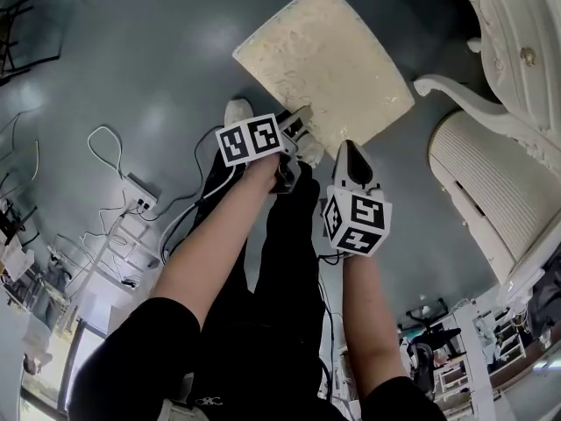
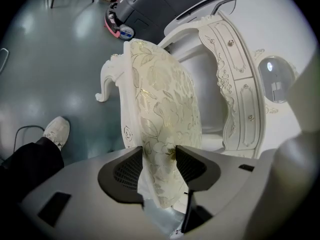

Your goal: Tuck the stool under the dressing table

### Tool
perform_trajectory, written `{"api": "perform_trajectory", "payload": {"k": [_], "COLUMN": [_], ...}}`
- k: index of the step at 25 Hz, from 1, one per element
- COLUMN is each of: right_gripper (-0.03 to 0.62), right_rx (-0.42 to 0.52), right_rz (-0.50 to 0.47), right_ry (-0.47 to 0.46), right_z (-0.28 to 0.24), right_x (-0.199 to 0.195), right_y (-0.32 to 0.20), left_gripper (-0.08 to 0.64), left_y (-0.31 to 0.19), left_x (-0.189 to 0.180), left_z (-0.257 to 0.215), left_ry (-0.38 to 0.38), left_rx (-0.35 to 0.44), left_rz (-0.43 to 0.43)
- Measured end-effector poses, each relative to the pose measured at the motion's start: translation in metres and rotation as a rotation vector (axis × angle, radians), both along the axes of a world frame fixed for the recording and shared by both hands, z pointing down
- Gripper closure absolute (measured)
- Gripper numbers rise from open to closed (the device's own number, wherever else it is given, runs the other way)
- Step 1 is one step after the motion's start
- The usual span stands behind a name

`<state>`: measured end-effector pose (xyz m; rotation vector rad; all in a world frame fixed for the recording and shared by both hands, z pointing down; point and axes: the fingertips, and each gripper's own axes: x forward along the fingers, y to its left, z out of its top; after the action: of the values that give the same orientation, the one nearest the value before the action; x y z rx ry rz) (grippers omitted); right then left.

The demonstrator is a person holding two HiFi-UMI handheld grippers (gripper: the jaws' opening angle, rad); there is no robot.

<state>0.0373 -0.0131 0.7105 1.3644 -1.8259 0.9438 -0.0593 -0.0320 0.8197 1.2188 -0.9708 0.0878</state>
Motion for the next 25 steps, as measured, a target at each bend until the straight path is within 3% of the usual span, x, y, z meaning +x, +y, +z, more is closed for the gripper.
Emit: {"api": "perform_trajectory", "payload": {"k": [6, 12, 25], "right_gripper": [0.583, 0.583, 0.583], "right_rx": [-0.009, -0.013, -0.001], "right_rz": [0.025, 0.022, 0.1], "right_ry": [-0.002, -0.007, -0.029], "right_z": [0.004, 0.008, 0.004], "right_x": [0.006, 0.014, 0.071], "right_y": [-0.01, -0.011, -0.02], "left_gripper": [0.354, 0.357, 0.368], "left_y": [-0.003, -0.036, -0.14], "left_x": [0.008, 0.034, 0.088], "left_z": [0.0, 0.002, 0.004], "left_ry": [0.016, 0.043, 0.093], "left_rx": [0.002, 0.013, 0.023], "left_rz": [-0.08, -0.082, -0.077]}}
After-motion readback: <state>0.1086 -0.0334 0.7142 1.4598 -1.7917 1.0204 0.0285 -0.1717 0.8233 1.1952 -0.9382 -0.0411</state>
